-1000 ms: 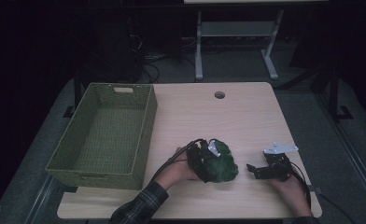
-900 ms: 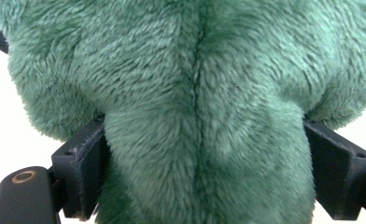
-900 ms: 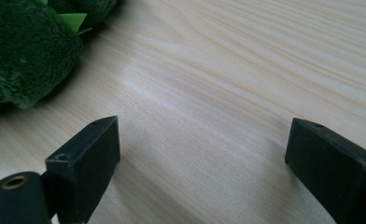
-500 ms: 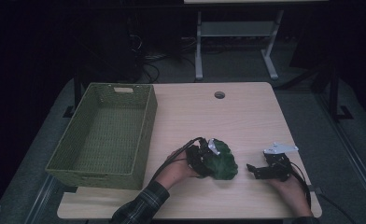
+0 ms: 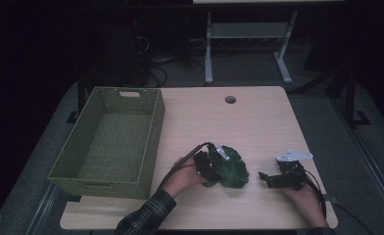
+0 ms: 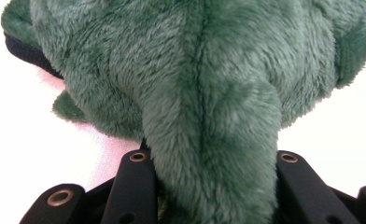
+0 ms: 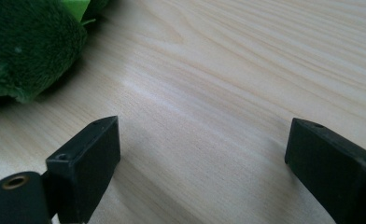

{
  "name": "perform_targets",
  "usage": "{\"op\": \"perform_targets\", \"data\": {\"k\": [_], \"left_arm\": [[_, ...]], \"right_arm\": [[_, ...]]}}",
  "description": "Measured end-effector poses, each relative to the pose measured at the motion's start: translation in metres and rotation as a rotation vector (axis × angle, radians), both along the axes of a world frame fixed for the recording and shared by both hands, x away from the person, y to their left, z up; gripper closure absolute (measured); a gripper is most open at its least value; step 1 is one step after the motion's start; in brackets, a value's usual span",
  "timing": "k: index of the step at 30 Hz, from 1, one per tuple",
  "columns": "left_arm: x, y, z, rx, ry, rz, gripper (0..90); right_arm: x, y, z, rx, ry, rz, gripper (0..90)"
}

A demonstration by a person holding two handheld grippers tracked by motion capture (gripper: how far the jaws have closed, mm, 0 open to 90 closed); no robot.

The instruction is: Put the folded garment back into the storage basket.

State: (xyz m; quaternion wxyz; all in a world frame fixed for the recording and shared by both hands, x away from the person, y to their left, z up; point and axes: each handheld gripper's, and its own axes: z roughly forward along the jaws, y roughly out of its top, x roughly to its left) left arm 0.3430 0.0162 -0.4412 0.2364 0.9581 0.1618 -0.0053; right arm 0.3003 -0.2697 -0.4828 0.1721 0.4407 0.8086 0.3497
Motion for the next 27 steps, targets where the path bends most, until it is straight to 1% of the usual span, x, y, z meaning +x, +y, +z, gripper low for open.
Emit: {"op": "perform_targets", "data": {"k": [1,3,6,7,10,13,17,19,27], "left_arm": [[0.0,0.001,0.002,-0.002,0.008,0.002,65.2],[0.0,0.003,0.006,-0.021,0.021,-0.001,65.3],[-0.002,0.004,0.015,-0.031,0.026,-0.006,65.2],[-0.003,0.005,0.018,-0.035,0.022,-0.015,65.1],[-0.004,0.008,0.03,-0.049,0.012,-0.019,65.0],[-0.005,0.012,0.04,-0.068,0.016,-0.005,64.9],[-0.005,0.02,0.055,-0.072,0.006,-0.003,64.9],[-0.005,0.024,0.061,-0.066,-0.001,0.004,64.9],[-0.004,0.046,0.086,-0.073,-0.038,0.041,64.7]], "right_arm": [[0.0,0.0,0.0,0.0,0.0,0.0,9.9],[0.0,0.0,0.0,0.0,0.0,-0.001,10.0],[0.0,0.0,0.0,0.001,0.0,-0.001,10.0],[0.0,0.0,0.0,0.0,0.0,-0.001,10.0],[0.0,0.0,0.0,0.001,0.001,-0.001,10.0],[0.0,0.0,0.0,0.001,0.001,-0.001,10.0],[0.0,0.0,0.0,0.001,0.001,-0.002,10.0],[0.0,0.0,0.0,0.001,0.001,-0.002,9.9],[0.0,0.0,0.0,0.0,0.001,-0.002,9.5]]}}
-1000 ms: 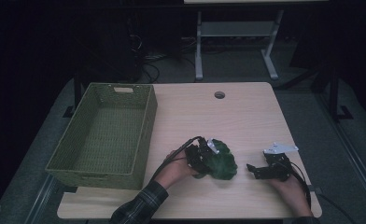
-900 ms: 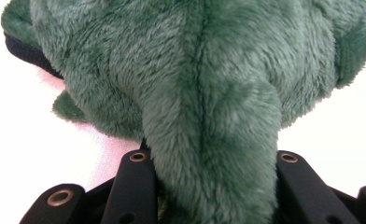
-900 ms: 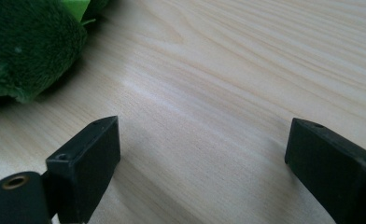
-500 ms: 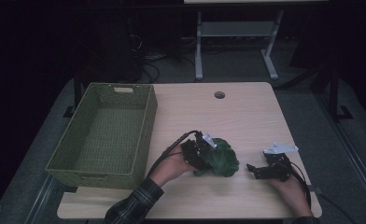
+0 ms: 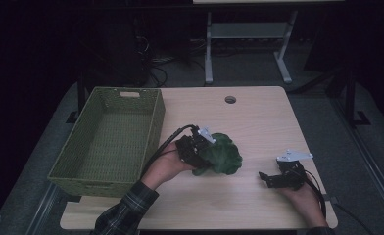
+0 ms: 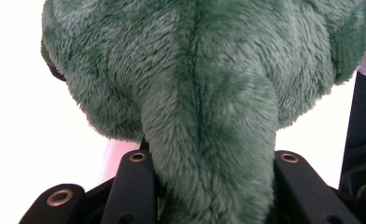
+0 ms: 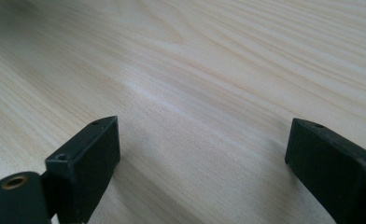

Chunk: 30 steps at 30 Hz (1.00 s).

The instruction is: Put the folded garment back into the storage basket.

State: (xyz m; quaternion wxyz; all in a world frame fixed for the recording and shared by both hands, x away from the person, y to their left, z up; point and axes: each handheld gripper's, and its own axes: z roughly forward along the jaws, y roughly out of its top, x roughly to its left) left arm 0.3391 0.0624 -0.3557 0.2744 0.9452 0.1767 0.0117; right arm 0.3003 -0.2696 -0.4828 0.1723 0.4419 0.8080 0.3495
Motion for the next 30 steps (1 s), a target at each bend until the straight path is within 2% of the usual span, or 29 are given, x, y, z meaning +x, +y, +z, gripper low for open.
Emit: {"op": "perform_targets", "data": {"k": [3,7,18,24,30], "left_arm": [[0.001,0.01,0.008,0.003,-0.012,0.022,64.6],[0.002,0.026,0.018,-0.003,-0.025,0.054,64.6],[0.001,0.069,0.042,-0.008,-0.06,0.141,64.6],[0.003,0.098,0.055,-0.02,-0.085,0.205,64.6],[0.003,0.126,0.06,-0.022,-0.095,0.268,64.5]], "right_arm": [[0.001,0.001,0.0,-0.008,0.007,-0.023,4.1],[0.002,0.001,-0.001,-0.013,0.019,-0.04,1.3],[0.002,0.001,-0.001,-0.012,0.021,-0.04,1.3],[0.002,0.001,-0.001,-0.012,0.021,-0.04,1.3],[0.002,0.001,-0.001,-0.012,0.02,-0.04,1.3]]}}
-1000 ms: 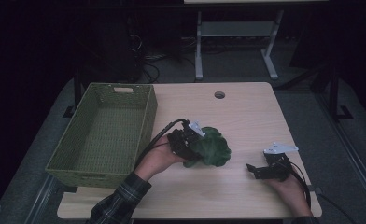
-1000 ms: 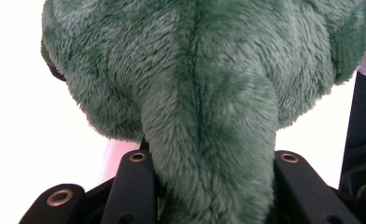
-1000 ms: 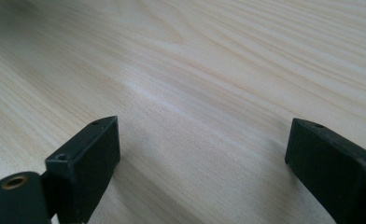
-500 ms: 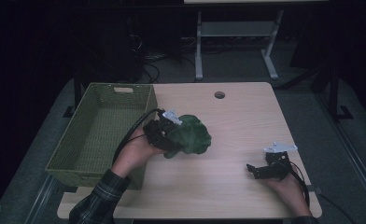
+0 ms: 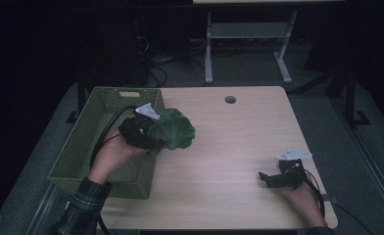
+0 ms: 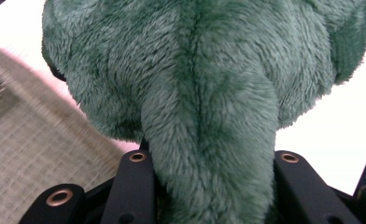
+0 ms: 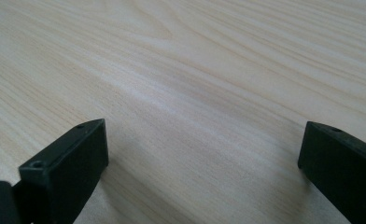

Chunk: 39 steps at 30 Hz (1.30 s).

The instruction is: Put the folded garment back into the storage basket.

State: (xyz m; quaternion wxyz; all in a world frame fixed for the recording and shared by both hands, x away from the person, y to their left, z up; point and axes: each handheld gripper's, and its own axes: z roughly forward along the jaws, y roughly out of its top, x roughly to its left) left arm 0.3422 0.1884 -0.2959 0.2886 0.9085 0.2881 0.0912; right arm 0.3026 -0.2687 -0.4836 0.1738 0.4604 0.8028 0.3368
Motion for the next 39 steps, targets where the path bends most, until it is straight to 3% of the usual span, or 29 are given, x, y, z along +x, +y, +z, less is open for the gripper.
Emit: {"op": "perform_targets", "data": {"k": [12,20,28,39], "left_arm": [[-0.003,0.053,0.001,-0.024,-0.013,0.121,64.5],[-0.001,0.082,-0.007,-0.025,-0.02,0.207,64.1],[0.005,0.108,-0.029,0.012,-0.003,0.294,63.8],[0.017,0.126,-0.067,0.079,0.046,0.337,63.7]], "right_arm": [[0.0,0.0,0.0,0.0,0.001,0.0,1.3],[0.0,0.0,0.0,0.0,0.0,0.001,1.4],[0.0,0.0,0.0,0.0,0.0,0.001,1.3],[0.0,0.0,0.0,-0.002,-0.004,0.002,1.4]]}}
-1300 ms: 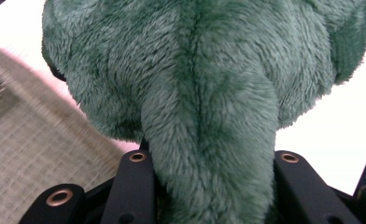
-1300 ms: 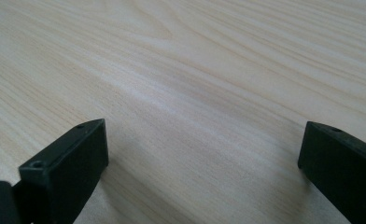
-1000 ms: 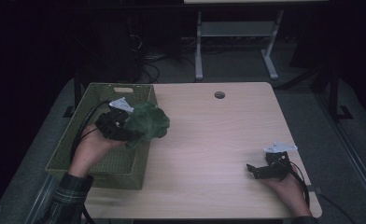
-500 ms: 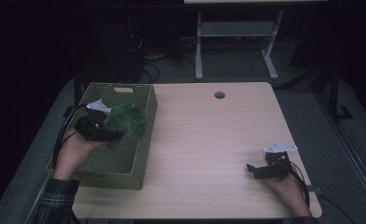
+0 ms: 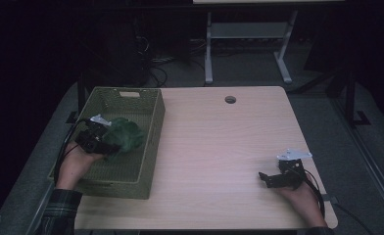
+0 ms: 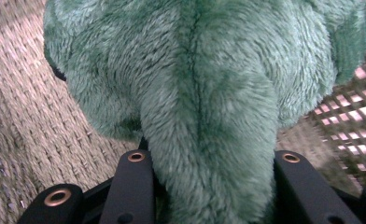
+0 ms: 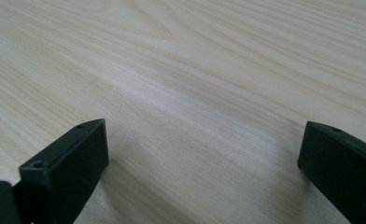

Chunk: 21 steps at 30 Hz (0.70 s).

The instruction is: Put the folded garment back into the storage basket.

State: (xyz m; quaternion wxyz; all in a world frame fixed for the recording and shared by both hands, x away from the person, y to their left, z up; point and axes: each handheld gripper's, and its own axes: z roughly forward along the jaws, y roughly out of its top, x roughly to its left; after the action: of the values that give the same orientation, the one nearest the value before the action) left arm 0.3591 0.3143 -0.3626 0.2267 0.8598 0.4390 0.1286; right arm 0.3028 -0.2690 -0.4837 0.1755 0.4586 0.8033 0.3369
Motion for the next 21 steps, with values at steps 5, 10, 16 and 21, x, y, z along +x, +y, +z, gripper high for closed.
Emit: {"op": "perform_targets", "data": {"k": [5,10,16,21], "left_arm": [[0.005,0.006,-0.015,0.001,0.018,0.018,63.5],[0.01,0.01,-0.029,-0.005,0.042,0.041,62.9],[0.014,0.01,-0.044,0.035,0.083,0.044,60.3],[0.015,0.007,-0.051,0.059,0.109,0.029,56.1]], "right_arm": [[0.0,0.0,0.0,0.0,-0.001,0.002,1.4],[0.0,0.0,0.0,0.0,0.0,0.001,1.4],[0.0,0.0,0.0,0.0,0.0,0.001,1.4],[0.0,0.0,0.0,0.0,-0.001,0.002,1.4]]}}
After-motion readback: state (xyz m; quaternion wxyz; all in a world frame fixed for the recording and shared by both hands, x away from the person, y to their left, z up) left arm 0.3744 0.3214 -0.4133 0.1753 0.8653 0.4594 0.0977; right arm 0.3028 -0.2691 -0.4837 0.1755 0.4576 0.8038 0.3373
